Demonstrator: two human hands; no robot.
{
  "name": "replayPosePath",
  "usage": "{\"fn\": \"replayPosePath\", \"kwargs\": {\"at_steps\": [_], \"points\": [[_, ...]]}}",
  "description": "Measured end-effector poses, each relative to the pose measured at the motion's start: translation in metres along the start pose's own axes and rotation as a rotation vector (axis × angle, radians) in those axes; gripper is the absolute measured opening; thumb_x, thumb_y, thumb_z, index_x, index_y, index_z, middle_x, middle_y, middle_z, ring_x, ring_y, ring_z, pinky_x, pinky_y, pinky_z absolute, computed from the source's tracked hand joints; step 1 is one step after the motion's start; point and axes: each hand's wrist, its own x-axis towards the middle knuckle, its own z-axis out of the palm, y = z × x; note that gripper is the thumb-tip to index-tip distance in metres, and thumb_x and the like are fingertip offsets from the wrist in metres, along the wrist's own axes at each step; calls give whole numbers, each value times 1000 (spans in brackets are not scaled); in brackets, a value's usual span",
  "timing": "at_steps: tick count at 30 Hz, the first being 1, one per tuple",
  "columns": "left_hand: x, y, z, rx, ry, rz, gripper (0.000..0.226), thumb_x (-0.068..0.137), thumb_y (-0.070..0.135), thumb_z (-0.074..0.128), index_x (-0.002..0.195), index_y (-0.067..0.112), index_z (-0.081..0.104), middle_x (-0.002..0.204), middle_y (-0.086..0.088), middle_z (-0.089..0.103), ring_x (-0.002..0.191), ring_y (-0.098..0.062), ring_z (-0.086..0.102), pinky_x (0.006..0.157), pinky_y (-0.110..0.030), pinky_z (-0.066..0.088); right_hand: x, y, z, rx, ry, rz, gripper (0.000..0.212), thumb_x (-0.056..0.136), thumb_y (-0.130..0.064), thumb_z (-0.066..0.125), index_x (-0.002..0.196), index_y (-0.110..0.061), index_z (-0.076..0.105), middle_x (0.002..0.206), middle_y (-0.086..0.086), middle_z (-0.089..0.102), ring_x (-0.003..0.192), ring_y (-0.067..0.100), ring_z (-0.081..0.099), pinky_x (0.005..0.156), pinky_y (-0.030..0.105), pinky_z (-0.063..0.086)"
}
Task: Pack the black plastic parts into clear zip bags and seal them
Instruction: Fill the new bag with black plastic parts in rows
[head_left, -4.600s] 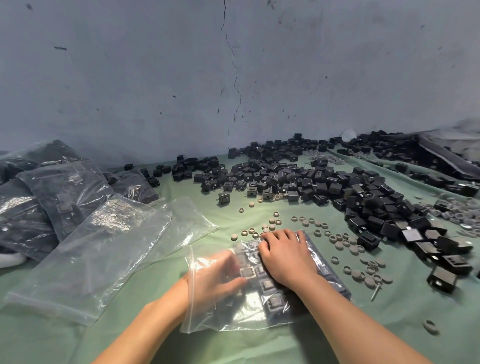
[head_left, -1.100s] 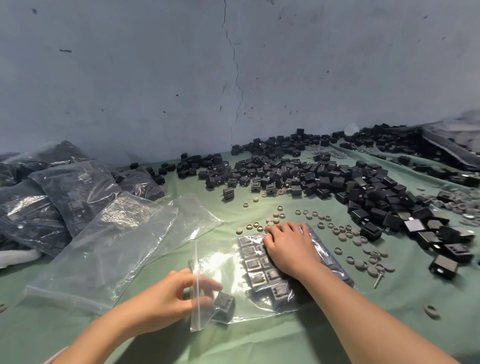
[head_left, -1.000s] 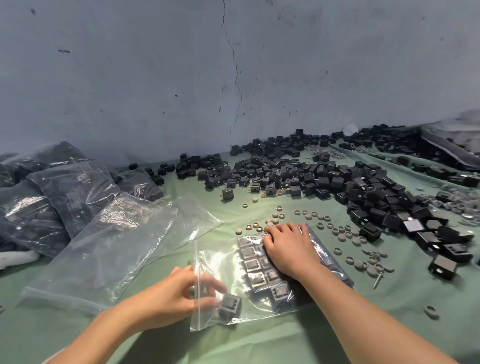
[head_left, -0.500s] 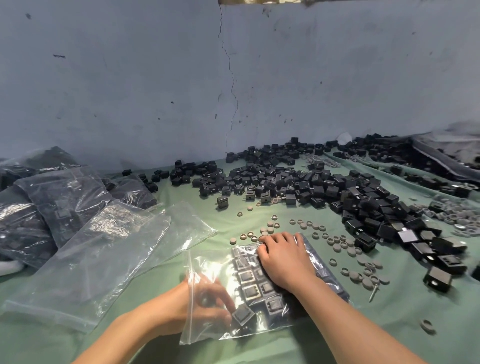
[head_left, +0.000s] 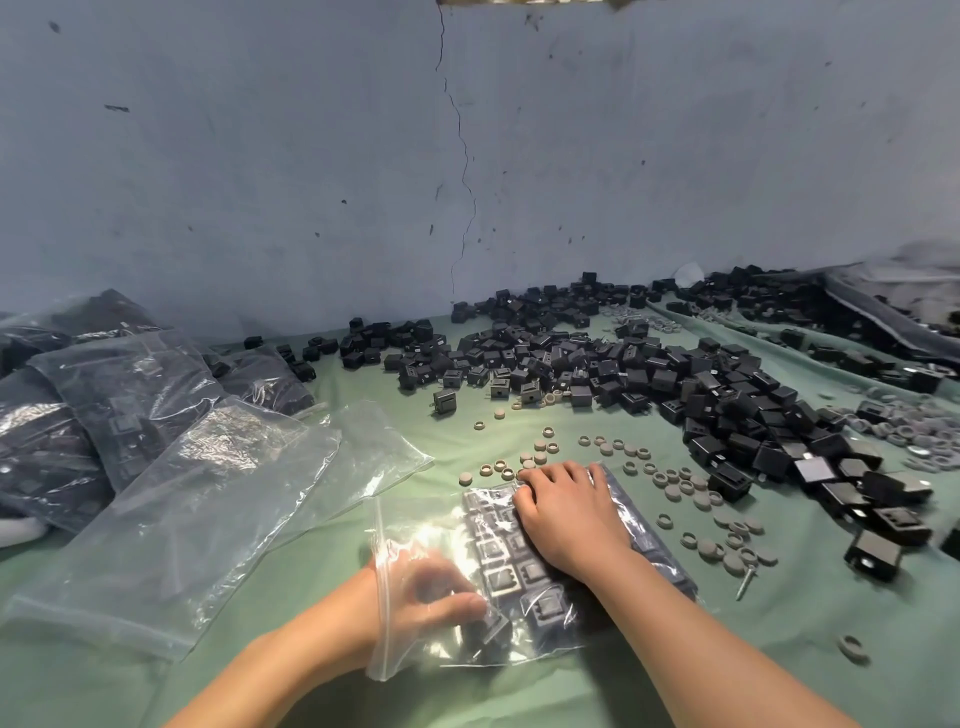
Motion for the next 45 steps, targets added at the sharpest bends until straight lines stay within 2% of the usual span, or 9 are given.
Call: {"fn": "replayPosePath", "kwargs": {"at_steps": [14,17,20,23,26,29,33,39,45], "points": [[3,-12,-3,-115,-35,-67,41,74,81,61,84,44,75,80,25,64,69,7,59,56,-11,42,-2,-1,-2,-2,-5,-5,53,101,-40,18,146,-28,44,150,0,46,142,22,31,122,49,10],[4,-12,-2,-118,-32,-103,52,73,83,60,82,34,76,80,14,66,69,3,59,59,-16,44,-2,-1,-2,-9,-5,-8,53,102,-40,18,147,-27,44,150,0,46,142,22,31,122,49,10],[8,-5,1,-125,11,-131,61,71,84,56,61,25,68,64,4,57,57,-4,51,55,-22,38,-3,-1,-3,-7,-9,-7,53,102,-40,18,147,-27,44,150,0,46,142,22,31,122,49,10],[13,1,2,-127,15,-177,44,81,65,65,55,29,66,54,9,54,50,-3,47,51,-22,35,-3,-1,-3,-12,-11,-10,52,102,-40,19,146,-28,44,150,0,46,142,22,32,122,49,10],[17,4,1,-160,10,-194,32,88,47,69,71,21,75,57,7,61,48,-1,51,49,-18,39,-3,-2,-5,-5,-10,-10,52,102,-40,19,146,-27,44,150,0,46,142,22,31,122,49,10],[17,9,2,-209,37,-194,47,82,54,66,78,7,74,63,0,64,49,-4,53,50,-21,41,-3,-2,-5,-3,-7,-8,52,102,-39,19,146,-27,44,150,0,46,142,22,31,122,49,10],[17,9,5,-251,69,-174,39,87,50,64,61,20,66,49,5,55,47,-5,48,51,-22,38,-3,-2,-4,8,-7,-3,52,102,-39,19,146,-28,44,149,-1,47,142,21,31,122,48,9],[10,5,-5,-245,-41,-174,61,72,79,60,84,21,76,71,3,68,61,-3,56,60,-23,45,-3,-2,-5,9,-14,3,52,102,-39,19,146,-26,45,151,1,46,143,23,30,122,50,8],[8,8,-5,-266,-57,-139,46,75,65,70,87,21,79,88,-12,75,78,-16,66,78,-47,54,-3,-2,-5,3,-14,4,52,102,-38,19,146,-26,45,151,2,46,143,23,30,122,50,9]]}}
